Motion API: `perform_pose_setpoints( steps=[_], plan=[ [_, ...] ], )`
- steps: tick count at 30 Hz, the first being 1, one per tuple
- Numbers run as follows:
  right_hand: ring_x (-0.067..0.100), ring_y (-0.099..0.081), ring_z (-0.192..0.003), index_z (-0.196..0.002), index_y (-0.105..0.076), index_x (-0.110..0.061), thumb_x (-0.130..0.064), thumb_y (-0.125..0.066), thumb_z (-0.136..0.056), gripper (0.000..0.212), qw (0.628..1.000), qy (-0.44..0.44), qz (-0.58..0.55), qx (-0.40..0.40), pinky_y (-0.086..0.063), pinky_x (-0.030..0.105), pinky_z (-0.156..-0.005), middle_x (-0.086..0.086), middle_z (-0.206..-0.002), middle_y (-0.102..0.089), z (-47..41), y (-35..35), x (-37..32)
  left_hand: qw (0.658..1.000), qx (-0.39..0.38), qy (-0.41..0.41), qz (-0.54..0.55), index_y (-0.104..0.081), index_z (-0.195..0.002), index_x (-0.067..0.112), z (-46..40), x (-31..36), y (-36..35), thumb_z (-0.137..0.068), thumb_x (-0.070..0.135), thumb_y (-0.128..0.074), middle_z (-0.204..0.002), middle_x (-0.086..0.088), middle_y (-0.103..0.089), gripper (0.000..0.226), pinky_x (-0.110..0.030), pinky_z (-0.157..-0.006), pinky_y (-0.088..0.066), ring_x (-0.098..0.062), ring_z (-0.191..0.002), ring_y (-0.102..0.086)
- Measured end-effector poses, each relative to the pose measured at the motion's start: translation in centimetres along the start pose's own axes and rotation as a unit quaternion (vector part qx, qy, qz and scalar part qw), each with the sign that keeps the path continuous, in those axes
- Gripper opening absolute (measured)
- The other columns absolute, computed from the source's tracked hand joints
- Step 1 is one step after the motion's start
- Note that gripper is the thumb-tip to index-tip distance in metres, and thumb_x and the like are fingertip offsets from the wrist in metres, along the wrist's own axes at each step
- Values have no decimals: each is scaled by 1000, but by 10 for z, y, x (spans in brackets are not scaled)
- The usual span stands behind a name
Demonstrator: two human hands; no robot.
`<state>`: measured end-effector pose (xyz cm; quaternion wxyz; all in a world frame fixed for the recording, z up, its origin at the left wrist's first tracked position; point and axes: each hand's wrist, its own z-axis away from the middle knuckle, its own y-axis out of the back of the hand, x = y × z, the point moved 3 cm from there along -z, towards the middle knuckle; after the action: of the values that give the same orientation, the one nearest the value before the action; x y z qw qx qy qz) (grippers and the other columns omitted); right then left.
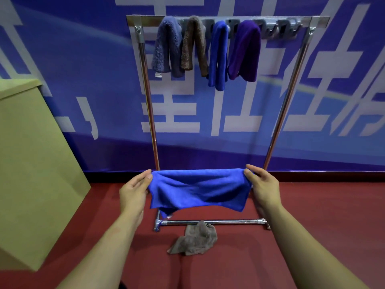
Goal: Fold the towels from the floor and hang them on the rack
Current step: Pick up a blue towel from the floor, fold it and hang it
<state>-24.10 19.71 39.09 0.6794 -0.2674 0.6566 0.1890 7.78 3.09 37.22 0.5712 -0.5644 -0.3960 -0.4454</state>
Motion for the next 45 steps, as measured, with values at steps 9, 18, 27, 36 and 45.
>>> perform_pose_setpoints(
  steps=[9, 18, 27, 36, 45],
  plan=[
    [17, -70, -91, -108, -75, -8, -10, -75, -88, 20, 1000, 20, 10, 6, -57, 33, -87, 9, -101, -77, 5, 5, -8, 999, -31, -21, -34, -72, -116, 24, 4, 1, -2, -88, -1, -72, -108, -3, -77, 37, -35, -92, -53, -16, -95, -66],
    [11, -64, -76, -106, -76, -14, -11, -74, -89, 18, 999, 27, -4, 18, -50, 27, -71, 10, -101, -77, 3, 9, -11, 997, -7, -71, -29, -76, -106, 22, 12, 15, -6, -87, 2, -74, -105, 1, -77, 27, -25, -90, -53, -10, -96, -69],
    [11, -72, -86, -96, -79, -20, -15, -79, -86, 12, 996, 67, -39, 39, -55, 27, -81, 1, -89, -79, 14, 7, -27, 982, 36, -177, -59, -75, -101, 16, 26, 34, -13, -91, 6, -71, -95, 4, -75, 15, -11, -80, -51, 3, -85, -69],
    [22, -74, -96, -99, -79, -16, -19, -81, -84, 16, 996, 61, -50, 34, -57, 40, -93, 4, -93, -79, 19, 8, -31, 986, 29, -156, -58, -76, -101, 22, 21, 36, -5, -92, 10, -71, -96, 5, -76, 16, -14, -82, -53, -3, -88, -69],
    [17, -70, -95, -111, -75, -19, -12, -77, -87, 25, 998, 49, -35, -9, -55, 42, -98, 8, -104, -77, 12, 5, -21, 978, 21, -158, -134, -75, -114, 24, 23, 34, -5, -95, 17, -69, -102, 13, -74, 21, -5, -77, -47, 10, -87, -64]
  ],
)
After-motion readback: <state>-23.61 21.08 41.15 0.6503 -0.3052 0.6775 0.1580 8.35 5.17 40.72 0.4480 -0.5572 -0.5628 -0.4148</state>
